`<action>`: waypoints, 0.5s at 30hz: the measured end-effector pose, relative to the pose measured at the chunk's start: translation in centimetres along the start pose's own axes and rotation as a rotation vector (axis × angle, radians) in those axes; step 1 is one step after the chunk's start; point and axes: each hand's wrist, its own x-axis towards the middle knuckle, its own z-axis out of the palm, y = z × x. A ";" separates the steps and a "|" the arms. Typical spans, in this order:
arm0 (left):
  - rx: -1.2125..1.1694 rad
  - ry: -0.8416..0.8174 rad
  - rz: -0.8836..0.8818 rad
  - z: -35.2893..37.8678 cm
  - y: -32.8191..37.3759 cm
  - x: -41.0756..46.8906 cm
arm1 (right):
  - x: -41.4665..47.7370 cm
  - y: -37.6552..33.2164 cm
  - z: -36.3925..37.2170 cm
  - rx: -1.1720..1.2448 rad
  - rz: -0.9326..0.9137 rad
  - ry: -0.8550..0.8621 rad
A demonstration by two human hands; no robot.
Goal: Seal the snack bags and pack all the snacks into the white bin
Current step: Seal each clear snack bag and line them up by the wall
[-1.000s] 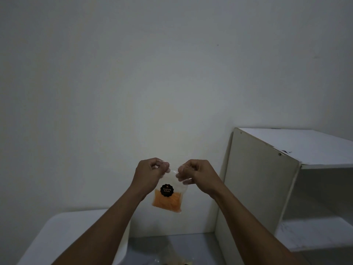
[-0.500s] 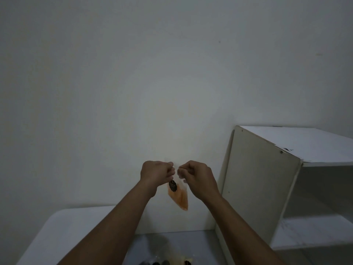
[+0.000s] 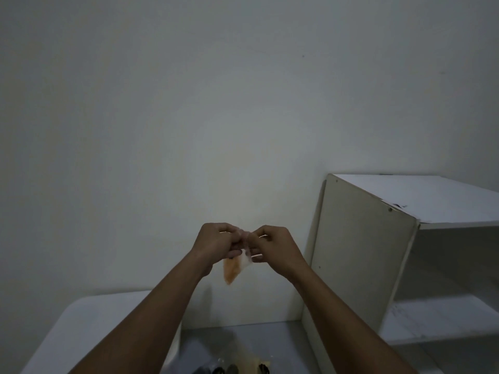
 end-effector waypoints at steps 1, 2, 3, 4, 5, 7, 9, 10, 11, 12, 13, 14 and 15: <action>0.013 -0.012 0.012 0.0 0.0 0.0 | 0.1 -0.2 -0.1 0.019 0.022 -0.012; 0.013 -0.023 0.021 -0.1 -0.1 0.0 | 0.1 -0.3 -0.2 0.036 0.038 -0.024; 0.008 -0.032 0.027 -0.1 -0.1 -0.1 | 0.1 -0.4 -0.3 0.051 0.050 -0.034; 0.005 -0.037 0.030 -0.2 -0.2 -0.1 | 0.1 -0.4 -0.3 0.065 0.058 -0.044; 0.005 -0.042 0.030 -0.2 -0.3 -0.1 | 0.0 -0.4 -0.3 0.079 0.064 -0.056; 0.002 -0.057 0.012 -0.4 -0.7 0.0 | -0.1 -0.3 -0.2 0.113 0.081 -0.076; -0.024 -0.084 -0.025 -0.5 -0.9 0.0 | -0.1 0.0 -0.1 0.135 0.101 -0.094; -0.041 -0.095 -0.046 -0.6 -1.0 -0.1 | -0.1 0.1 -0.1 0.142 0.112 -0.103; -0.061 -0.100 -0.067 -0.6 -1.2 0.0 | -0.1 0.3 -0.1 0.146 0.120 -0.113; -0.079 -0.095 -0.082 -0.6 -1.3 0.1 | -0.1 0.4 0.0 0.144 0.123 -0.120; -0.092 -0.080 -0.090 -0.6 -1.5 0.3 | -0.1 0.6 0.0 0.132 0.117 -0.122; -0.100 -0.055 -0.092 -0.6 -1.7 0.5 | -0.1 0.7 0.1 0.115 0.102 -0.120; -0.114 -0.027 -0.092 -0.7 -1.8 0.7 | -0.2 0.9 0.3 0.102 0.086 -0.120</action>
